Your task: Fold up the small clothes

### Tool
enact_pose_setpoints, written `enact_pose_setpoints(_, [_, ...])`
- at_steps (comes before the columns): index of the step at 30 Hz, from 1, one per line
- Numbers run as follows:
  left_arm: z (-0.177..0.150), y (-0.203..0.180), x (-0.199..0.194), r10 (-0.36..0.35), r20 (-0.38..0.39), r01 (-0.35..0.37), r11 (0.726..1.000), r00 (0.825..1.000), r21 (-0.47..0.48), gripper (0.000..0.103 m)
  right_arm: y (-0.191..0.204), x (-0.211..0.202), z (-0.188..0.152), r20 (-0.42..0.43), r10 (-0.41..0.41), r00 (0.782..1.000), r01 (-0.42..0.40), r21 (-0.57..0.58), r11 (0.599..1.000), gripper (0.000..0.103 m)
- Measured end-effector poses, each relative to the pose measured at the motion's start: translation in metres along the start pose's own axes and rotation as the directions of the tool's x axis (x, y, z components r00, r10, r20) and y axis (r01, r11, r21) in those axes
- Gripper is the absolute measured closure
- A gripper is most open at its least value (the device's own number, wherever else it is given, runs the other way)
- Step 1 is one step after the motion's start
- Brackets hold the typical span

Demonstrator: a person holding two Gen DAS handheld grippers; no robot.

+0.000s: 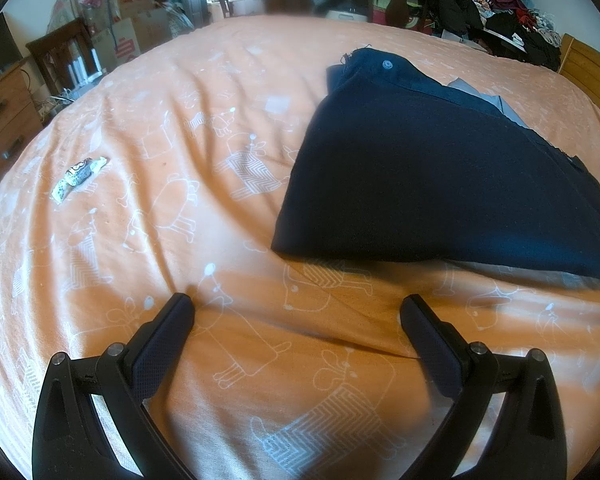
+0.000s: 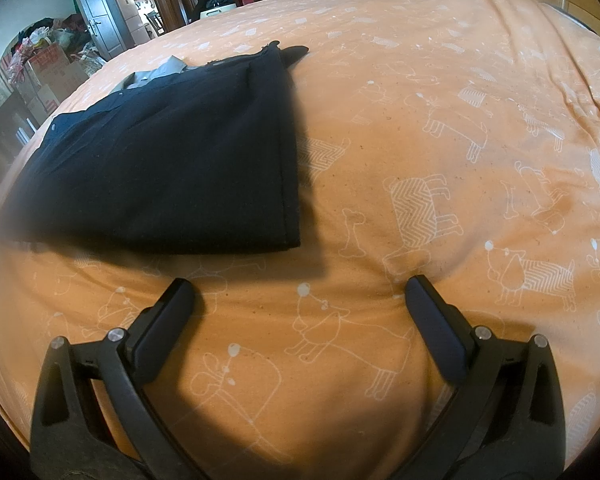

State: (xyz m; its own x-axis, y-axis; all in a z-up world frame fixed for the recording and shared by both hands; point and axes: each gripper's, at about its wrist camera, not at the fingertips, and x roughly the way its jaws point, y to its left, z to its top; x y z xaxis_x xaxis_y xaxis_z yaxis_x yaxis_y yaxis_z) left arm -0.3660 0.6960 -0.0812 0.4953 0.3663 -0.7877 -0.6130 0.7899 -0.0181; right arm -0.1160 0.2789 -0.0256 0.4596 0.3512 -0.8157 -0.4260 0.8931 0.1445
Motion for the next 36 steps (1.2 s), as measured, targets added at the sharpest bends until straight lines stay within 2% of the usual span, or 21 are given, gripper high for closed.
enact_pose_setpoints(26, [-0.001, -0.001, -0.001, 0.001, -0.001, -0.001, 1.0, 1.0, 0.002, 0.0, -0.015, -0.004, -0.001, 0.0, 0.002, 1.0, -0.002, 0.001, 1.0, 0.0])
enact_pose_setpoints(30, [0.002, 0.001, 0.001, -0.004, -0.024, 0.004, 1.0, 1.0, -0.003, 0.0, -0.019, -0.001, 0.003, -0.002, -0.006, 1.0, 0.006, -0.003, 1.0, 0.0])
enact_pose_setpoints(32, [0.003, 0.005, -0.006, -0.039, -0.041, 0.038, 0.999, 0.998, -0.019, 0.002, -0.016, 0.0, 0.006, -0.002, -0.018, 1.0, 0.018, -0.01, 1.0, 0.0])
enact_pose_setpoints(33, [0.003, 0.008, -0.013, -0.09, -0.043, 0.088, 0.995, 0.995, -0.046, 0.002, -0.017, -0.001, 0.006, 0.0, -0.026, 1.0, 0.026, -0.014, 1.0, 0.0])
enact_pose_setpoints(35, [0.001, 0.016, -0.03, -0.246, -0.012, 0.243, 0.961, 0.969, -0.134, 0.003, -0.03, -0.005, 0.004, 0.004, -0.03, 1.0, 0.03, -0.016, 0.999, 0.0])
enact_pose_setpoints(36, [-0.001, 0.022, -0.038, -0.329, 0.015, 0.326, 0.926, 0.944, -0.188, 0.003, -0.031, -0.006, 0.003, 0.003, -0.032, 0.999, 0.032, -0.017, 0.999, 0.0])
